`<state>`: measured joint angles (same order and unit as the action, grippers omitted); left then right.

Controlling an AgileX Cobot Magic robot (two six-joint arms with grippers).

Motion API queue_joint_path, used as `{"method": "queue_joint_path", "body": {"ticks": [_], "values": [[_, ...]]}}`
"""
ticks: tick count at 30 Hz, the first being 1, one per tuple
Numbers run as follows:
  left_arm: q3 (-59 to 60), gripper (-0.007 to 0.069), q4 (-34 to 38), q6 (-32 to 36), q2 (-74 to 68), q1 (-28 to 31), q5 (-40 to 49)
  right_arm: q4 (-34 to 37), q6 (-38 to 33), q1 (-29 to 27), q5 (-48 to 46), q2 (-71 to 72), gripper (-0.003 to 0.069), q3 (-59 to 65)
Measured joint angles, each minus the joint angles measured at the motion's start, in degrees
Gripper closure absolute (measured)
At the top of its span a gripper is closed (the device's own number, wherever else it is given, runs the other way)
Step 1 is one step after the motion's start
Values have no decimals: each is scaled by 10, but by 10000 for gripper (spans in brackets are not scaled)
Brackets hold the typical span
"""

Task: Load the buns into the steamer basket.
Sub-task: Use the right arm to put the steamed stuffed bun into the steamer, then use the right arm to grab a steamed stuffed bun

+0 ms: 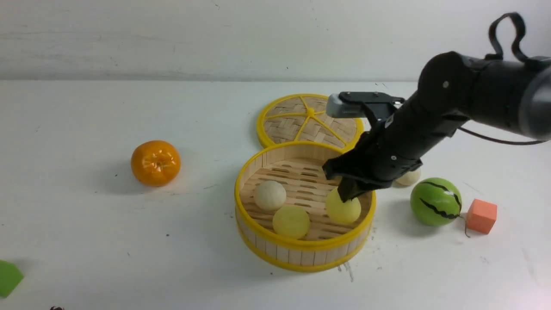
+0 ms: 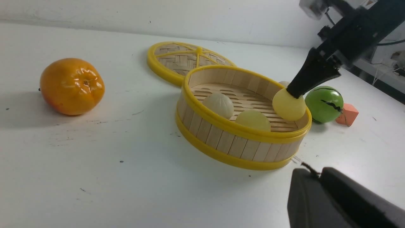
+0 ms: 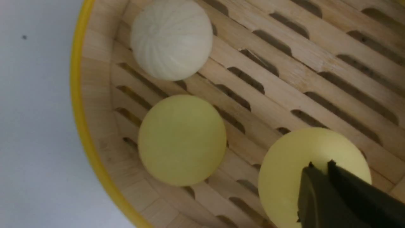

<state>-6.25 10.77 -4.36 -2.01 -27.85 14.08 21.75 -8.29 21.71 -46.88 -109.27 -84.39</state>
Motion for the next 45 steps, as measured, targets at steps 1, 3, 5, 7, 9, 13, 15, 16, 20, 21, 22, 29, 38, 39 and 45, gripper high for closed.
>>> {"method": "queue_joint_path", "body": {"ticks": [1,3,5,7,9,13,15,16,20,21,22,29,38,39,45], "values": [[0,578,0,0,0,0,0,-1,1,0,0,-11,615,-5],[0,576,0,0,0,0,0,-1,3,0,0,-25,580,-13],[0,576,0,0,0,0,0,-2,4,0,0,-34,499,-19],[0,576,0,0,0,0,0,-7,4,0,-6,-34,421,-26],[0,575,0,0,0,0,0,-12,4,-1,-17,-32,347,-41],[0,570,0,0,0,0,0,-54,12,-21,-53,1,170,-89],[0,568,0,0,0,0,0,-96,41,-40,-49,13,158,-106],[0,567,0,0,0,0,0,-114,54,-50,-46,14,161,-109],[0,567,0,0,0,0,0,-157,97,-92,-27,-8,223,-113],[0,564,0,0,0,0,0,-159,104,-108,-16,-28,260,-114],[0,563,0,0,0,0,0,-158,107,-116,-12,-43,284,-117],[0,553,0,0,0,0,0,-133,107,-144,-6,-110,354,-156],[0,544,0,0,0,0,0,-128,107,-149,12,-133,360,-162],[0,543,0,0,0,0,0,-127,107,-149,15,-137,361,-162],[0,536,0,0,0,0,0,-126,107,-149,23,-154,391,-162]]}}
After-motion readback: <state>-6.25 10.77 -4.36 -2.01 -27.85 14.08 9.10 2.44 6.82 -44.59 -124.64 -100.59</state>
